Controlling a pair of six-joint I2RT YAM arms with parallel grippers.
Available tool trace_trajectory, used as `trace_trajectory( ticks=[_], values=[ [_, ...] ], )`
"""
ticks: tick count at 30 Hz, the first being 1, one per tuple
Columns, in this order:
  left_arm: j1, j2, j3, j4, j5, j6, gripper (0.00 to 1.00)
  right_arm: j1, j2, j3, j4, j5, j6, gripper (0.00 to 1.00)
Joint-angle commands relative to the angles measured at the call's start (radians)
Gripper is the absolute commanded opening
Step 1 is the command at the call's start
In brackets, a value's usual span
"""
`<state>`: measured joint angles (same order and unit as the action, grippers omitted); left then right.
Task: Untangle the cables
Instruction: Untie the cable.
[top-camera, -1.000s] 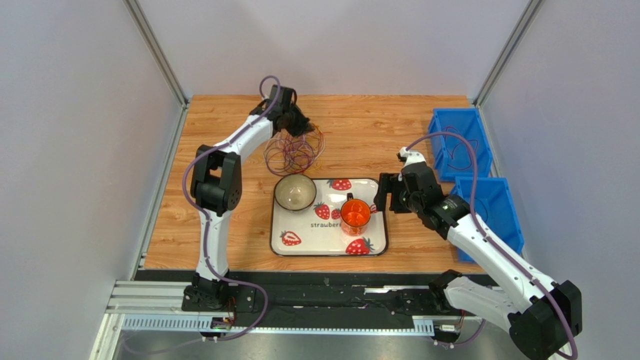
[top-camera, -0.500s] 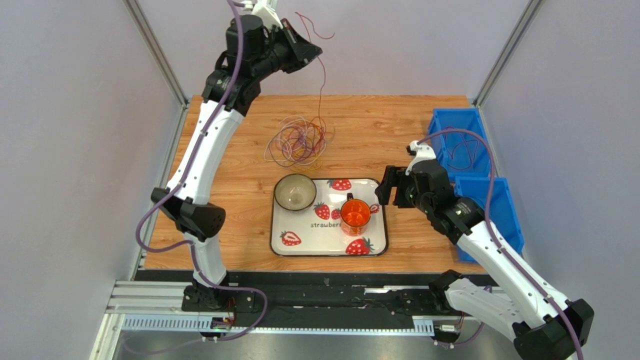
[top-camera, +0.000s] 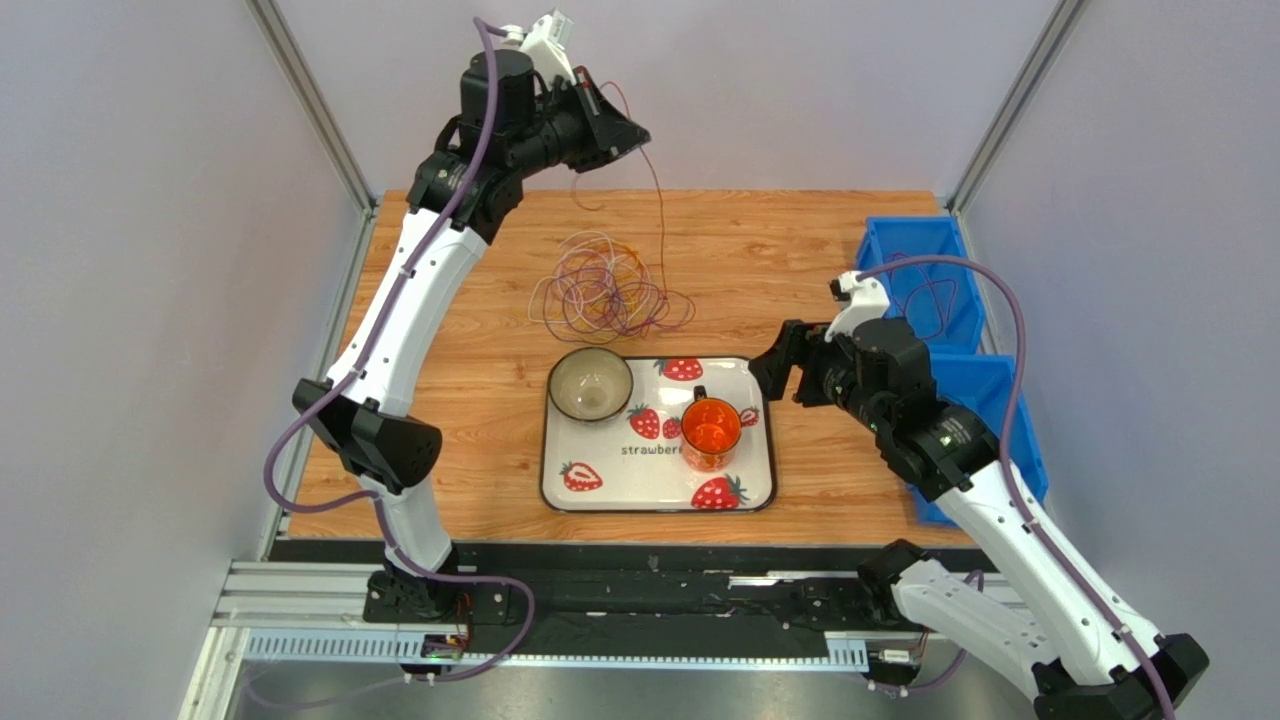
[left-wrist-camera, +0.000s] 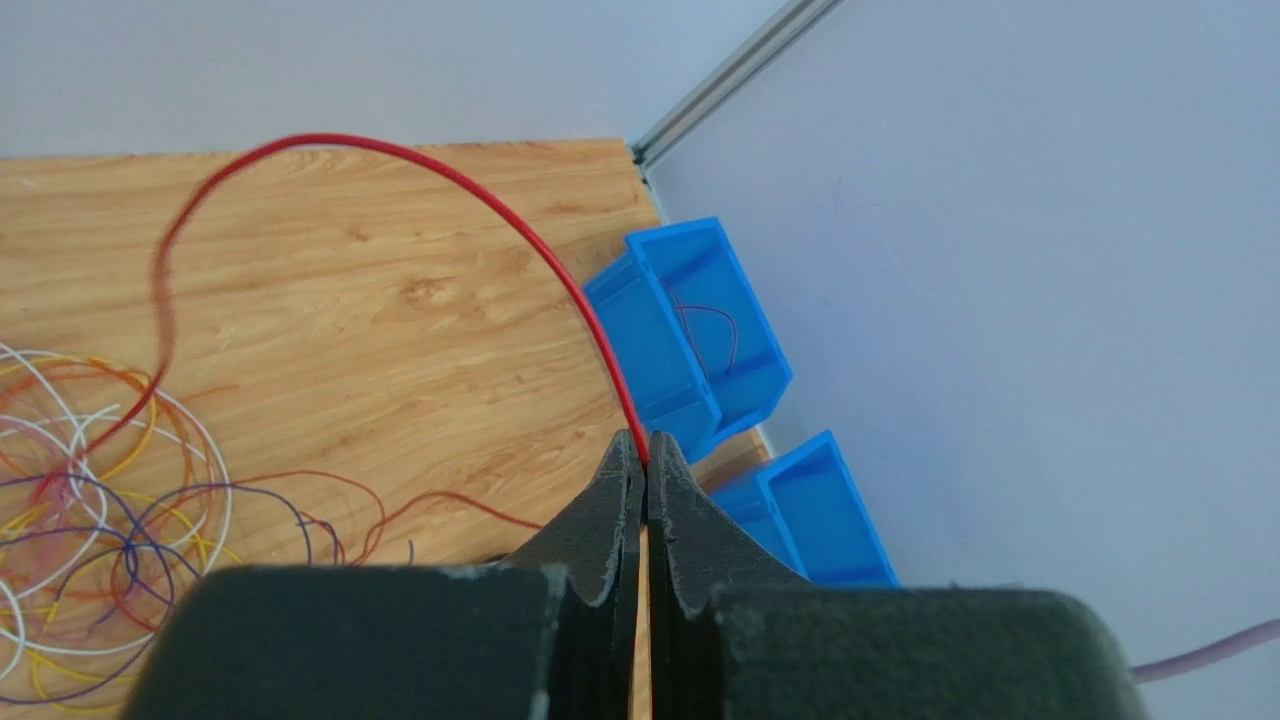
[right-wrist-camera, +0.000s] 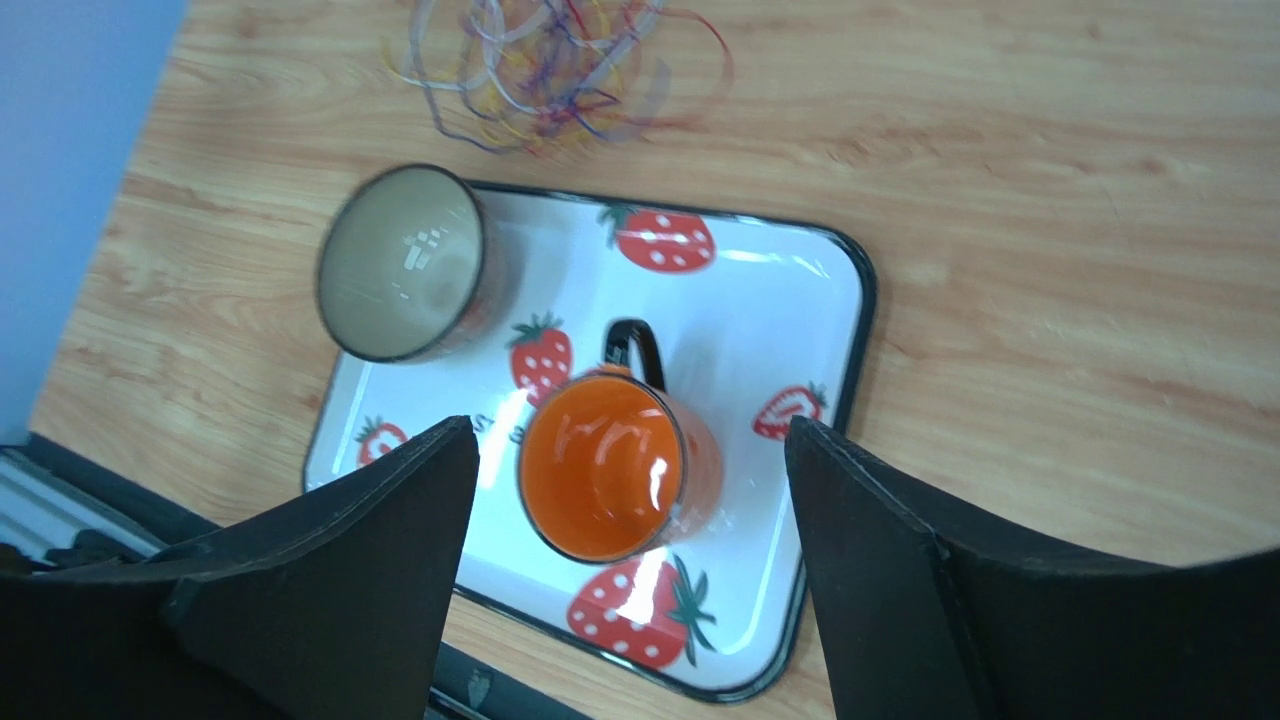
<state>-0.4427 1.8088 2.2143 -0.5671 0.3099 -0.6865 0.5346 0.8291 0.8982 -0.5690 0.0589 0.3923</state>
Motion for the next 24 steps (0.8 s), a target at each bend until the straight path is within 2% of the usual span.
trace_trajectory(
  ticks=[1,6,7,10,17,24],
  values=[
    [-0.002,-0.032,0.016,0.038,0.037,-0.033,0.00,0.005,-0.024,-0.030,0.295,-0.108,-0.062,0.80],
    [-0.002,-0.031,0.036,0.012,0.064,-0.053,0.00,0.004,0.039,-0.114,0.620,-0.122,-0.108,0.80],
    [-0.002,-0.029,0.038,0.009,0.072,-0.061,0.00,0.004,0.085,-0.119,0.711,-0.128,-0.118,0.81],
    [-0.002,-0.034,0.039,0.007,0.098,-0.068,0.00,0.005,0.221,-0.087,0.808,-0.159,-0.171,0.79],
    [-0.002,-0.060,0.025,0.004,0.136,-0.064,0.00,0.004,0.496,0.056,0.871,-0.185,-0.227,0.76],
    [0.022,-0.089,-0.008,0.025,0.199,-0.087,0.00,0.007,0.669,0.134,0.948,-0.217,-0.195,0.71]
  ],
)
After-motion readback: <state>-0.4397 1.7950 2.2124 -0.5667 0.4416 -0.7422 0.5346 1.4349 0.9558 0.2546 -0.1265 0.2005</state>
